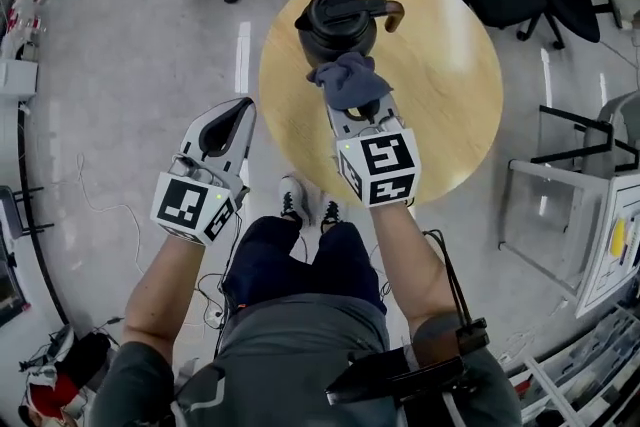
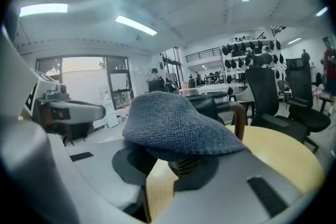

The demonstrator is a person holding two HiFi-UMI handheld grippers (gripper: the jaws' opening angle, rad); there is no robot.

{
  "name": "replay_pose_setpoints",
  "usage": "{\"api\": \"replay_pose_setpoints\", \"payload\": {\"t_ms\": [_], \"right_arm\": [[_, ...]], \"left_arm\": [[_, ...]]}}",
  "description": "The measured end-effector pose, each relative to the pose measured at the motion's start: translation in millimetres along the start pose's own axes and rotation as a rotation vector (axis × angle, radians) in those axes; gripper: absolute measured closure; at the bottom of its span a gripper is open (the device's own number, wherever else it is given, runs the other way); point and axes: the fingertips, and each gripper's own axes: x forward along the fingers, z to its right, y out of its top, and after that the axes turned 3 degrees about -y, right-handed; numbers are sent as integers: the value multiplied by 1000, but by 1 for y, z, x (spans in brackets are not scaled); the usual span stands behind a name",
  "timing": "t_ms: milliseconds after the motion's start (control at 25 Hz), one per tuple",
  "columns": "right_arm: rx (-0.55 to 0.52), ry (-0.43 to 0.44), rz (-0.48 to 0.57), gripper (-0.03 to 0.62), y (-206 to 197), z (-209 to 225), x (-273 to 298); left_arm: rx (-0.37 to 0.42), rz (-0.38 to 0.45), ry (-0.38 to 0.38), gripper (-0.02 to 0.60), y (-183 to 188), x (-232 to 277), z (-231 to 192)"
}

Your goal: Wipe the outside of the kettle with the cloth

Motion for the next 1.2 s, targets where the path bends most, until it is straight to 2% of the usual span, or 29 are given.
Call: {"api": "replay_pose_setpoints", "payload": {"t_ms": [120, 240, 320, 520, 720, 1040, 1200], "right_arm": [[-36, -9, 40, 513, 27, -13, 5], [-82, -62, 33, 512, 25, -14, 19], [-80, -105, 20, 513, 12, -13, 26], [8, -220, 11, 512, -33, -7, 44], [52, -292, -43, 511, -81, 6, 64], [60, -380, -175, 513, -136, 21, 82], [63, -402, -201, 513, -137, 20, 83]], "left_arm": [[11, 18, 2, 574, 13, -4, -15], [1, 38, -31, 574, 14, -2, -25], [14, 37, -72, 574, 8, 2, -32], [17, 23, -170, 574, -12, 16, -57], [25, 0, -242, 574, -29, 25, -68], [16, -17, -299, 574, -51, 37, -72], [18, -19, -316, 574, -53, 36, -78]]}}
